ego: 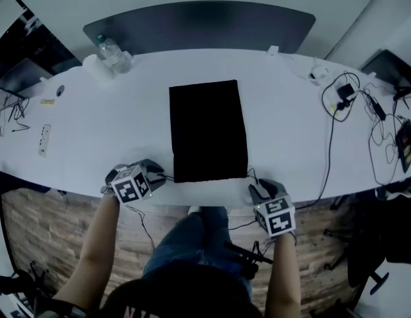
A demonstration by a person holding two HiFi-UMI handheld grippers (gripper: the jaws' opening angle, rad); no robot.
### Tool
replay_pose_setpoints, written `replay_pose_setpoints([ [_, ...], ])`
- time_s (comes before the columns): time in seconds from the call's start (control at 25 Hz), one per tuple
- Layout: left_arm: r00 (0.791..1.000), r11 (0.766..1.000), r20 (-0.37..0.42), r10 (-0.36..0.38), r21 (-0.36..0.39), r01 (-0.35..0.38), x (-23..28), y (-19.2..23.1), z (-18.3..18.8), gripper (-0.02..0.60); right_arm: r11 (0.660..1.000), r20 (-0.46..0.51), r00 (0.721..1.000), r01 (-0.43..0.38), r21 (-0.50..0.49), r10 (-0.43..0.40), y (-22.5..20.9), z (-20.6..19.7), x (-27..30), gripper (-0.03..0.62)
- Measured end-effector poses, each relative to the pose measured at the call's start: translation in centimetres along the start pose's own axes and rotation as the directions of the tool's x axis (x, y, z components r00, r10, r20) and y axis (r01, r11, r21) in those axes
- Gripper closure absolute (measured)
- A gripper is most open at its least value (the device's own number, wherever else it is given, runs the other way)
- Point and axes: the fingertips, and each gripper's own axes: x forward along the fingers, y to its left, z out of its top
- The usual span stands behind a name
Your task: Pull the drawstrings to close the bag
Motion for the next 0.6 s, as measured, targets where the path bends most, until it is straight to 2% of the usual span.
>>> replay_pose_setpoints([
  [0.04, 1.000, 1.000, -0.009, -0.011, 0.014, 0.011, 0.1, -0.2, 0.0, 0.528, 1.000, -0.012, 1.000, -0.003, -0.007, 0.003, 0.1, -0.2, 0.2, 0.474],
  [0.08, 1.000, 1.000, -0.015, -0.018, 0.021, 0.018, 0.1, -0.4, 0.0, 0.557, 1.000, -0.028, 1.000, -0.005, -0.018, 0.005, 0.2, -0.5, 0.4, 0.465],
  [0.28, 1.000, 1.000, -0.026, -0.006, 0.020, 0.007, 0.1, -0.6, 0.0, 0.561, 0.995, -0.098, 0.995, -0.007, -0.102, -0.003, -0.2, -1.6, 1.5, 0.447],
  [0.48, 0.998, 0.999, -0.062, 0.005, 0.038, -0.003, 0.1, -0.7, 0.1, 0.561, 0.993, -0.139, 0.989, -0.056, -0.107, 0.040, -1.2, -0.7, 1.7, 0.433],
  [0.6, 0.997, 0.999, -0.073, 0.012, 0.036, -0.009, 0.2, -0.7, 0.0, 0.561, 0.991, -0.194, 0.979, -0.077, -0.112, 0.054, -1.4, -0.7, 1.7, 0.484],
])
